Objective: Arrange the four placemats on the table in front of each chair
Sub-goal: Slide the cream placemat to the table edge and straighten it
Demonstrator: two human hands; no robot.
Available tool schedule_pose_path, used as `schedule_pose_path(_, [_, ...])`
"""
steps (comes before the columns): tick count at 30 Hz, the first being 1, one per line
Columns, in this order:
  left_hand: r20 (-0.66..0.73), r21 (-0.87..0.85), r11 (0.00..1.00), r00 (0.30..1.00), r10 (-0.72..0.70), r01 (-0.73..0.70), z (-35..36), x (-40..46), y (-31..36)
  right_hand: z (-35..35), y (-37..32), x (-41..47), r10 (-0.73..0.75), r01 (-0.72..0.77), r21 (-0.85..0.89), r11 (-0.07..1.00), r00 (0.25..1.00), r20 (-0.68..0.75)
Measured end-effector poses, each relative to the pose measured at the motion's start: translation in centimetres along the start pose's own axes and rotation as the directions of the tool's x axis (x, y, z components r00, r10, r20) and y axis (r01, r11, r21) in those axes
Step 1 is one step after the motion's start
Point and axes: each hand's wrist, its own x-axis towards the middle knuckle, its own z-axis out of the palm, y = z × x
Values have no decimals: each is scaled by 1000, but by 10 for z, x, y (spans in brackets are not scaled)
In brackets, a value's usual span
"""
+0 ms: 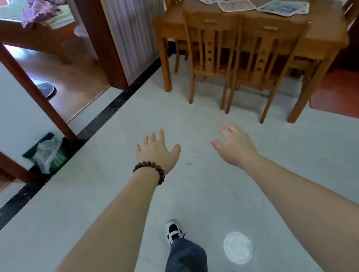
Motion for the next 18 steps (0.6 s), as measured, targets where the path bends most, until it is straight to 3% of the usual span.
schedule_pose_path(11, [77, 16, 1000, 997, 7, -8, -31, 269, -60, 13, -91, 267, 33, -36, 50, 998, 997, 69])
schedule_pose_path(18, [42, 36, 997, 997, 66, -68, -72, 423, -88, 3, -150, 412, 62, -67, 99, 993, 997, 55])
